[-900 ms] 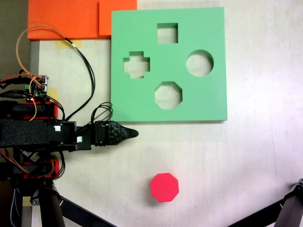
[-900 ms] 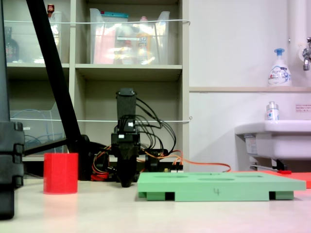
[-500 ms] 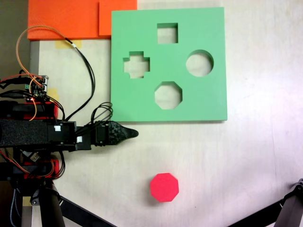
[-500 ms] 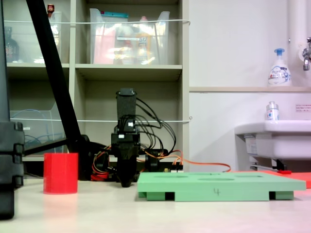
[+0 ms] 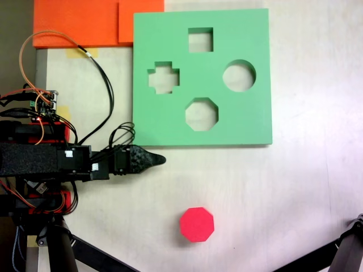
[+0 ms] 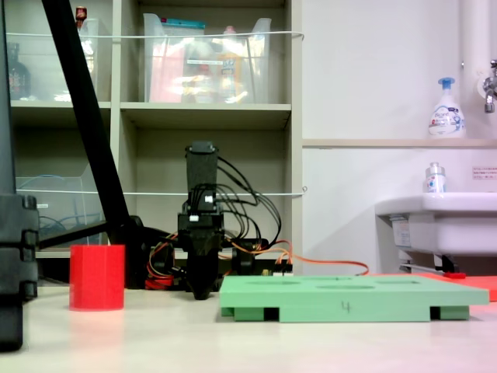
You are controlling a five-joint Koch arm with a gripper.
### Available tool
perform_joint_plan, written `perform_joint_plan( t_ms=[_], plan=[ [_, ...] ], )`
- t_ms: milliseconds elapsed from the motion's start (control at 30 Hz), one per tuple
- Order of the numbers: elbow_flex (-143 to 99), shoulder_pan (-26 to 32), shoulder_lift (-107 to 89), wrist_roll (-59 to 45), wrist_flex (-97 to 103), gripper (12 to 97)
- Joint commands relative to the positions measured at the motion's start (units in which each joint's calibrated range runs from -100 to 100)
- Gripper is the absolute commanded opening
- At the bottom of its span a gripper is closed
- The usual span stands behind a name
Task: Put the octagonal pillar block into the corresponding hole
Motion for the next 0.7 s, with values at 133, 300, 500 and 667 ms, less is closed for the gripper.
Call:
perform_joint_plan(
  t_ms=[133,300,500,667],
  plan=[
    [-1.4,-1.6,-0.5,6.8,-5.4,48.7],
    [-1.4,-5.6,-0.5,18.7,-7.2,48.9],
    [-1.4,-8.2,-0.5,26.9,-5.4,49.4],
    [-1.4,-9.9,-0.5,40.8,-4.3,49.1]
  ],
)
